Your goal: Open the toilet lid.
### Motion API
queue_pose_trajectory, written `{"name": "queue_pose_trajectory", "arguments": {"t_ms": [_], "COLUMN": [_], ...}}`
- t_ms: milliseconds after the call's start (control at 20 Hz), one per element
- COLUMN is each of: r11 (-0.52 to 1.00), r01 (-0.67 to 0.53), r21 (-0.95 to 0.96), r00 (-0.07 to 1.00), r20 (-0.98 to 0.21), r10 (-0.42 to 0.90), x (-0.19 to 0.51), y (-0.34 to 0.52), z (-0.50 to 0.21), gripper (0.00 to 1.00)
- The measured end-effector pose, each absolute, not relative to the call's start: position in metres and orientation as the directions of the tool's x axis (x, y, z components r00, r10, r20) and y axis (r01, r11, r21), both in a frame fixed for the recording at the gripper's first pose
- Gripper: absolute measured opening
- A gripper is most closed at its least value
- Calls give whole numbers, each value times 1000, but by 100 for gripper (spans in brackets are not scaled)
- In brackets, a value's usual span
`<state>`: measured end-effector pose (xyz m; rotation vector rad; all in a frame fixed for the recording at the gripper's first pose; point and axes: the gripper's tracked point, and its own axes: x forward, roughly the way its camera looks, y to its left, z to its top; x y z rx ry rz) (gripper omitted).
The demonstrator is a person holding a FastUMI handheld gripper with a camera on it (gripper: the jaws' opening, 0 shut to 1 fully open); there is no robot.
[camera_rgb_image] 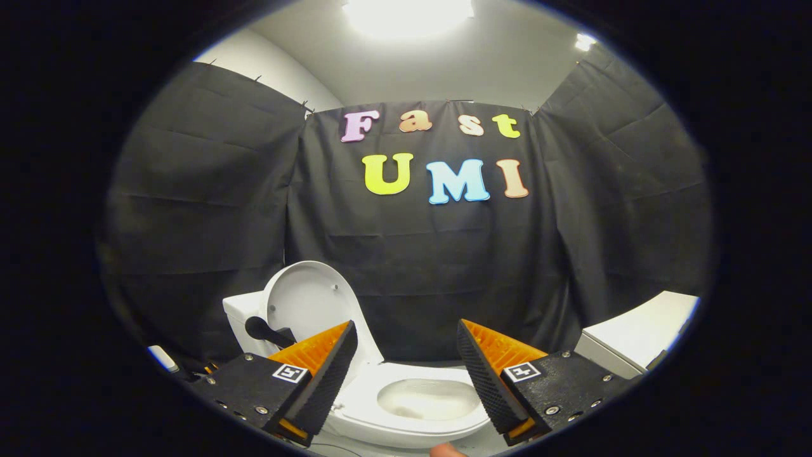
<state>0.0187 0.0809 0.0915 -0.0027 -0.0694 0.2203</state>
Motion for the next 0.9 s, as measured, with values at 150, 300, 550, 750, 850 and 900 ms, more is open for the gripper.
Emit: {"name": "queue_pose_trajectory", "arguments": {"t_ms": [150,300,550,750,850,900], "r11": [980,982,984,987,988,988], "r01": [-201,-189,-177,-164,-156,-153], "r21": [-7,-13,-16,-5,-4,-6], "r00": [978,980,983,986,987,988], "r20": [62,60,43,27,22,19], "r10": [201,190,177,164,156,153], "x": [14,9,1,-5,-7,-7], "y": [68,58,43,33,29,27], "z": [84,78,60,51,47,46], "gripper": [96,96,96,96,96,96]}}
